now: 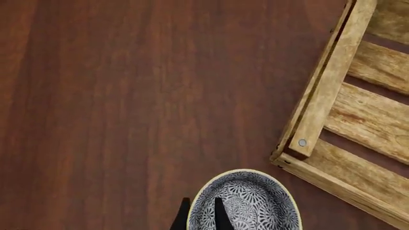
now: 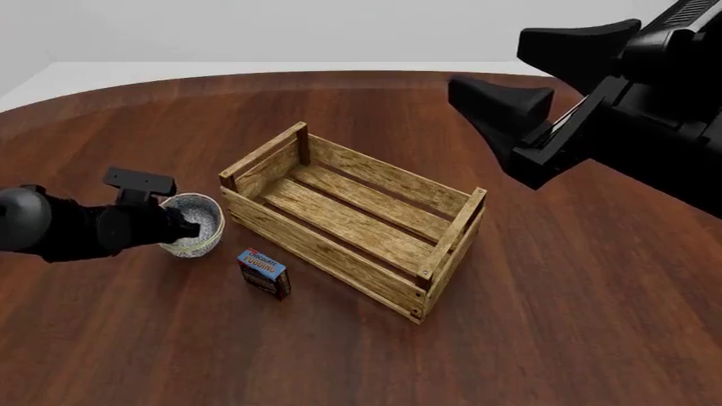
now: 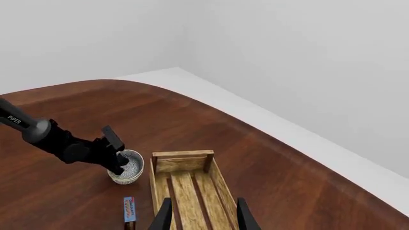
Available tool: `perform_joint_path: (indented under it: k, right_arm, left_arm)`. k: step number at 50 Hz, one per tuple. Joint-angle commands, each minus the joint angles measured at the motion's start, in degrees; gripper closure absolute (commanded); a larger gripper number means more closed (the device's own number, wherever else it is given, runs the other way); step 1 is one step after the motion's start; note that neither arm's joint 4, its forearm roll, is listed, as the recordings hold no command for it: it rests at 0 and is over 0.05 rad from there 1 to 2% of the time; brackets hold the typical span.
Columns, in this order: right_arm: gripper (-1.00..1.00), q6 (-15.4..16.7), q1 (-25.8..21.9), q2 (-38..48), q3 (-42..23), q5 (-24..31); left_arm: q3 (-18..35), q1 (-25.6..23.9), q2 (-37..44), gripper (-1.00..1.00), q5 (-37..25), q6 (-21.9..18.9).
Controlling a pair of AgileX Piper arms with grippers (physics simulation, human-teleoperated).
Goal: Stack the right bowl on the left bowl and place them in the tray.
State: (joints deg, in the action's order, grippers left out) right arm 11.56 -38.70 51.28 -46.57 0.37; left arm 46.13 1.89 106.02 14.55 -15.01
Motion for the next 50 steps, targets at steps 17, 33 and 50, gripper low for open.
perform_joint_path:
  k: [17,33,50]
  right_arm:
    - [-1.00,-0.02,-0.19,-0.62,-0.02,0.35]
    - [-1.00,0.06,-0.41,-1.30,0.02,0.68]
    - [-1.00,0.14,-0.46,-2.67,0.04,1.32]
  left_arm:
    - [-2.48,-2.13,-7.77,1.00,-5.60,1.66]
    - [-3.84,-1.48,-16.52,1.00,-8.65,1.66]
    - [-3.96,-1.95,-22.30,1.00,-10.59,1.80]
